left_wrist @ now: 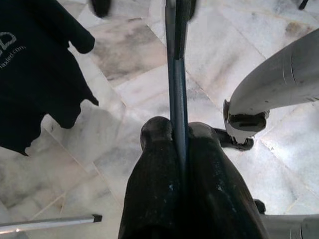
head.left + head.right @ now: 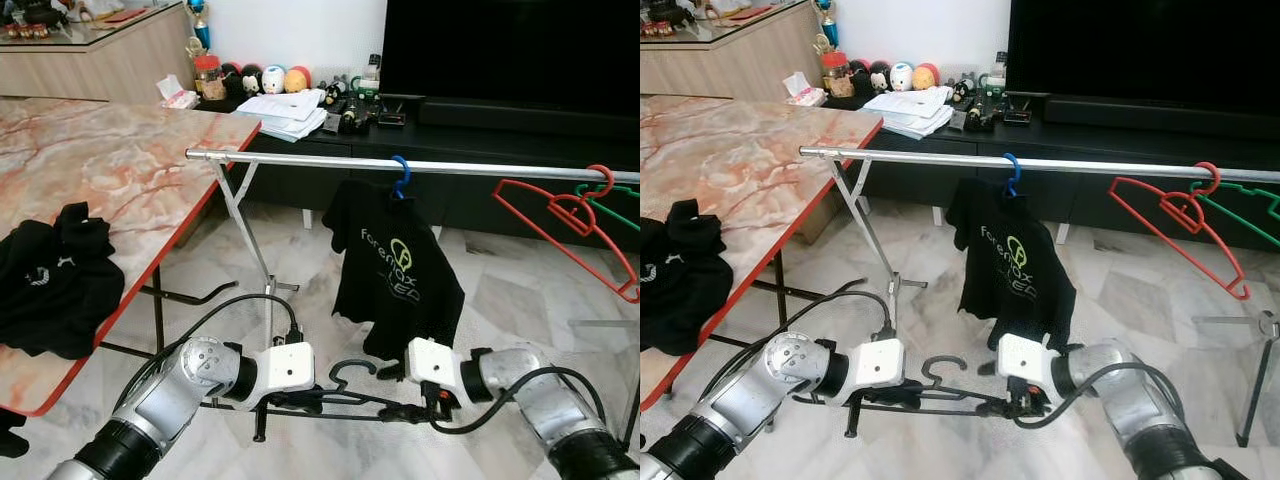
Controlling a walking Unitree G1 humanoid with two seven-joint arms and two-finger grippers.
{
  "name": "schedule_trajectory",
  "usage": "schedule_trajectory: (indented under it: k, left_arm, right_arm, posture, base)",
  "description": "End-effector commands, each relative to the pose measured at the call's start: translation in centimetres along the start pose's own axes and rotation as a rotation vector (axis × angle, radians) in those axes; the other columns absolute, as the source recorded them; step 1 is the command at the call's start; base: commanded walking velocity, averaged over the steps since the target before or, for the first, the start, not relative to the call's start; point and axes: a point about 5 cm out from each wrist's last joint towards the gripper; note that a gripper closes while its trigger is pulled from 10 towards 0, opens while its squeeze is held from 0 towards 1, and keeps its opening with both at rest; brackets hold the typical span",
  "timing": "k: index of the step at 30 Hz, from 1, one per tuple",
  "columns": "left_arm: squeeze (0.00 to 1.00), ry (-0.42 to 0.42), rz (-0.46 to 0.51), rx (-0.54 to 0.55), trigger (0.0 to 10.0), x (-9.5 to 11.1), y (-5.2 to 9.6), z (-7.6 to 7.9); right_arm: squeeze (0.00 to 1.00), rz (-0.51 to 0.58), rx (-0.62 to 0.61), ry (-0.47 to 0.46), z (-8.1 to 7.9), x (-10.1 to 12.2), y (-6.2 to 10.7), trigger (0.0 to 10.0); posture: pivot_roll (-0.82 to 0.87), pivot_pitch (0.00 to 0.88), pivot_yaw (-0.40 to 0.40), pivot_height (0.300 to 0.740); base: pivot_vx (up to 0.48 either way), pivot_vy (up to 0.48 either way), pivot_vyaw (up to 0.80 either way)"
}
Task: Hang hanger
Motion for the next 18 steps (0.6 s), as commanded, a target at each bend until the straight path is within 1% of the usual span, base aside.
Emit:
schedule_trajectory:
  k: [1,4,6,8,9,10,12,14,15,16,17,18]
  left_arm:
    - [0.0,-0.005,-0.05,-0.034,0.0,-0.7,0.1,0.5]
    - [0.0,-0.009,-0.068,-0.032,0.0,-1.0,0.2,0.5]
    - [0.0,-0.011,-0.093,-0.018,0.0,-1.4,0.4,0.4]
    - [0.0,0.001,-0.107,-0.01,0.0,-1.7,0.6,0.3]
    - [0.0,0.003,-0.126,-0.012,0.0,-2.1,0.8,0.4]
    - [0.0,0.001,-0.133,-0.014,0.0,-2.2,0.8,0.4]
    - [0.0,0.005,-0.15,0.001,0.0,-2.6,1.0,0.4]
    - [0.0,0.029,-0.146,0.031,0.0,-3.0,1.2,0.4]
    - [0.0,0.05,-0.144,0.085,0.0,-3.3,1.4,0.0]
    - [0.0,0.067,-0.144,0.126,1.1,-3.5,1.5,-0.2]
    - [0.0,0.104,-0.139,0.19,10.0,-4.1,1.5,-0.5]
    - [0.0,0.104,-0.139,0.19,10.0,-4.1,1.5,-0.5]
  right_arm:
    - [0.0,0.044,-0.066,-0.019,0.9,0.5,0.3,10.0]
    - [0.0,0.066,-0.069,-0.034,1.1,0.6,0.4,10.0]
    - [0.0,-0.004,-0.075,-0.004,1.1,-0.1,0.5,10.0]
    - [0.0,-0.101,-0.094,0.029,1.0,-1.0,0.5,10.0]
    - [0.0,-0.124,-0.119,0.025,1.1,-1.4,0.4,10.0]
    - [0.0,-0.115,-0.131,0.014,1.1,-1.4,0.4,10.0]
    - [0.0,-0.117,-0.193,-0.01,1.4,-1.6,0.2,10.0]
    - [0.0,-0.165,-0.227,-0.024,1.2,-2.3,-0.1,10.0]
    - [0.0,-0.205,-0.25,-0.049,0.8,-3.0,-0.5,10.0]
    - [0.0,-0.218,-0.265,-0.08,0.5,-3.5,-0.7,10.0]
    - [0.0,-0.242,-0.303,-0.145,-0.3,-4.4,-1.2,10.0]
    - [0.0,-0.242,-0.303,-0.145,-0.3,-4.4,-1.2,10.0]
  posture:
    - [0.06,0.09,0.05,0.74]
    - [0.07,0.093,0.048,0.74]
    - [0.07,0.093,0.048,0.74]
    - [0.06,0.097,0.048,0.74]
    - [0.07,0.099,0.047,0.74]
    - [0.07,0.099,0.047,0.74]
    - [0.07,0.099,0.046,0.74]
    - [0.06,0.099,0.047,0.74]
    - [0.06,0.097,0.047,0.74]
    - [0.06,0.097,0.047,0.74]
    - [0.07,0.096,0.047,0.74]
    - [0.07,0.096,0.047,0.74]
  base:
    - [0.0,0.0,0.0]
    - [0.0,0.0,0.0]
    - [0.0,0.0,0.0]
    - [0.0,0.0,0.0]
    - [0.0,0.0,0.0]
    - [0.0,0.0,0.0]
    - [0.0,0.0,0.0]
    - [0.0,0.0,0.0]
    - [0.0,0.0,0.0]
    - [0.0,0.0,0.0]
    - [0.0,0.0,0.0]
    - [0.0,0.0,0.0]
Point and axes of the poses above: a point about 5 cm out from each wrist's last joint towards the gripper, its own y axis pointing back from the gripper into the wrist, its own x axis along the axis of the wrist's last joint, z = x × y, and after that the axes turned 10 degrees about y, right-handed
